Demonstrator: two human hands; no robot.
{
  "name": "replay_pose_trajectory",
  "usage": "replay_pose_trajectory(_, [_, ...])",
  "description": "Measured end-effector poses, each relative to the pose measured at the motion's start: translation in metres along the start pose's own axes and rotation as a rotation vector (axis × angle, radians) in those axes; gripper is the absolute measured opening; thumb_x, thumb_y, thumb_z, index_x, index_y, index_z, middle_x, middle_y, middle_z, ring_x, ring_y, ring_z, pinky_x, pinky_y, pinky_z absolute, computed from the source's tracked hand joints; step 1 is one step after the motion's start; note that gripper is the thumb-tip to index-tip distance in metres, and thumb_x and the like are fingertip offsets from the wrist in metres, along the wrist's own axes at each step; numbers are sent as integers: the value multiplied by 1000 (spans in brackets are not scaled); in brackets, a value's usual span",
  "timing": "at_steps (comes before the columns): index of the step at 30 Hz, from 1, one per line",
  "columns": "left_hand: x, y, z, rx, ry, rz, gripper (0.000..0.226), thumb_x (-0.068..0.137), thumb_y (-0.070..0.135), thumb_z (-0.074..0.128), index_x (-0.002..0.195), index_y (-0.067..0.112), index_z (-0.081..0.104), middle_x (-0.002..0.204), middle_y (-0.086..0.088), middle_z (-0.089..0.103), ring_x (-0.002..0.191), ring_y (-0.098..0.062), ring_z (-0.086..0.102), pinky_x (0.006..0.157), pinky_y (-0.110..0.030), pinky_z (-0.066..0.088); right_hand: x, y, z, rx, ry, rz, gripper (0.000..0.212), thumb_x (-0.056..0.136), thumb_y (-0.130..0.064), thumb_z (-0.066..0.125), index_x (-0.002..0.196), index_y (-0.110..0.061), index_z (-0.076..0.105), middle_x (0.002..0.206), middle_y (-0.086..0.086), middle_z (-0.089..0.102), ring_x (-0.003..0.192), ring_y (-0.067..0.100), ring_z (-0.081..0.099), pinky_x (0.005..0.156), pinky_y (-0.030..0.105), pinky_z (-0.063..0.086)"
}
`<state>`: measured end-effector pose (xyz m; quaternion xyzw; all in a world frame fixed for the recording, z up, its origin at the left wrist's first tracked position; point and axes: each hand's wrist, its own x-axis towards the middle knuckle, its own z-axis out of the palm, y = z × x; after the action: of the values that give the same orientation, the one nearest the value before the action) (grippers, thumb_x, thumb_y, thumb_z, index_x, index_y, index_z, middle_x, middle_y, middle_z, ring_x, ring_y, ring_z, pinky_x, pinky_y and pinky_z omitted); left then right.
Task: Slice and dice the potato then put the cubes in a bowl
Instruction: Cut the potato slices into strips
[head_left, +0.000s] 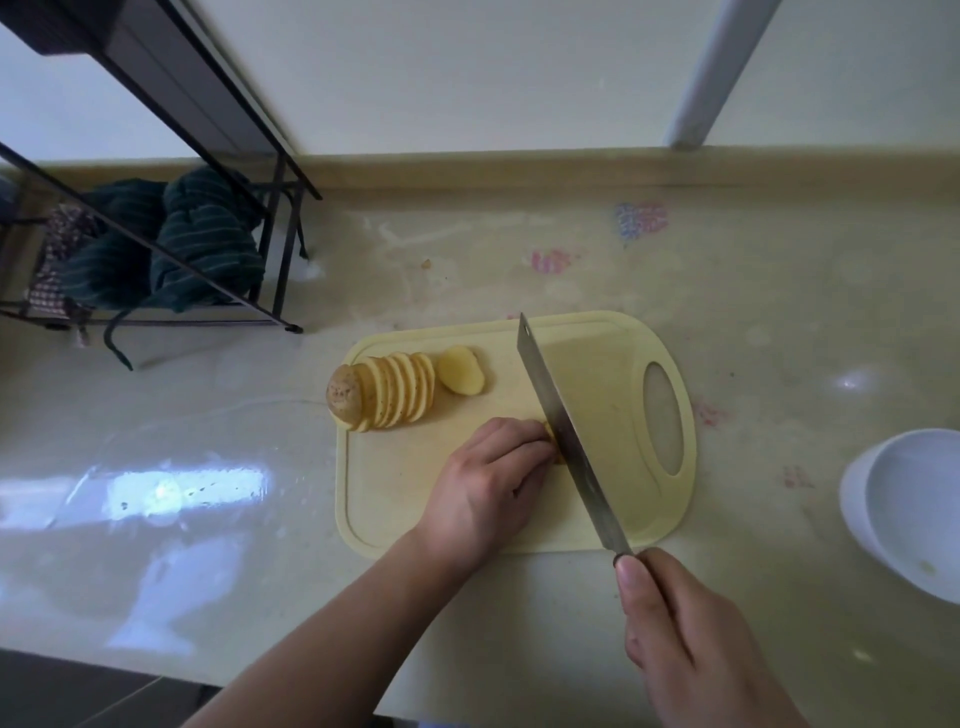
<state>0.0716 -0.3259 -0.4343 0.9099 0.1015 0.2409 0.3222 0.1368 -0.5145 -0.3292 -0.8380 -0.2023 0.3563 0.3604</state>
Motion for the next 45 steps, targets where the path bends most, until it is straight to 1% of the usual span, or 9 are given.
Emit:
replay_pose_trajectory(4, [1,0,0,4,4,-2,5,89,-2,74,93,-1,77,102,-10,74,90,-27,68,83,-31,55,-7,3,3,-22,19,28,44,68,-75,20,71,-39,43,58,3,58,48,12,50,53,26,40])
replay_pose_trajectory(9, [1,-1,0,0,2,-5,6,91,0,72,94,-1,78,103,-10,74,92,-26,69,86,-29,55,-6,4,4,-53,5,50,71,56,-94,2,78,-40,43,65,-9,62,57,10,55,53,19,38])
replay_pose_trajectory(12, [1,-1,-1,-9,-3,-13,11,95,4,68,95,0,78,104,-10,74,92,-26,69,89,-26,54,7,0,6,-90,-34,26,58,72,-77,13,72,-26,41,62,-14,58,56,9,52,55,23,37])
replay_pose_trajectory(17, [2,-1,-2,-3,-4,-3,7,89,-2,74,95,0,77,102,-11,74,91,-25,68,87,-28,54,25,-6,8,-20,-40,-15,43,83,-62,26,68,-23,39,53,5,44,45,13,39,50,35,34])
replay_pose_trajectory(20, [-1,-2,-3,-3,-16,14,12,86,-6,77,97,-1,77,102,-12,73,92,-26,66,86,-30,55,25,-2,6,50,-59,7,51,85,-68,26,72,-21,38,49,-1,34,43,10,29,48,32,28])
replay_pose_trajectory(28, [-6,-1,-5,16,10,-1,6,88,0,77,94,1,78,98,-10,73,90,-27,64,86,-31,55,12,-4,4,90,-57,19,56,77,-74,26,73,-20,42,48,3,40,40,10,34,46,28,31])
replay_pose_trajectory(35, [-4,-1,-4,5,31,1,3,89,1,73,89,0,77,95,-9,73,86,-27,63,82,-34,55,4,-1,9,19,-32,-4,50,74,-78,21,67,-33,42,58,14,49,42,11,40,51,36,40])
replay_pose_trajectory(39, [-3,-1,-6,14,21,18,10,92,5,68,88,2,76,95,-8,74,85,-27,64,81,-34,55,4,1,13,-38,-11,-19,60,68,-88,10,70,-37,42,63,8,55,46,11,45,51,26,37])
replay_pose_trajectory(45, [1,-1,-7,13,2,13,3,87,1,74,86,1,77,94,-8,75,82,-28,66,78,-36,56,3,-5,21,-77,-6,5,51,80,-70,17,69,-26,39,61,-22,57,56,6,51,56,20,40])
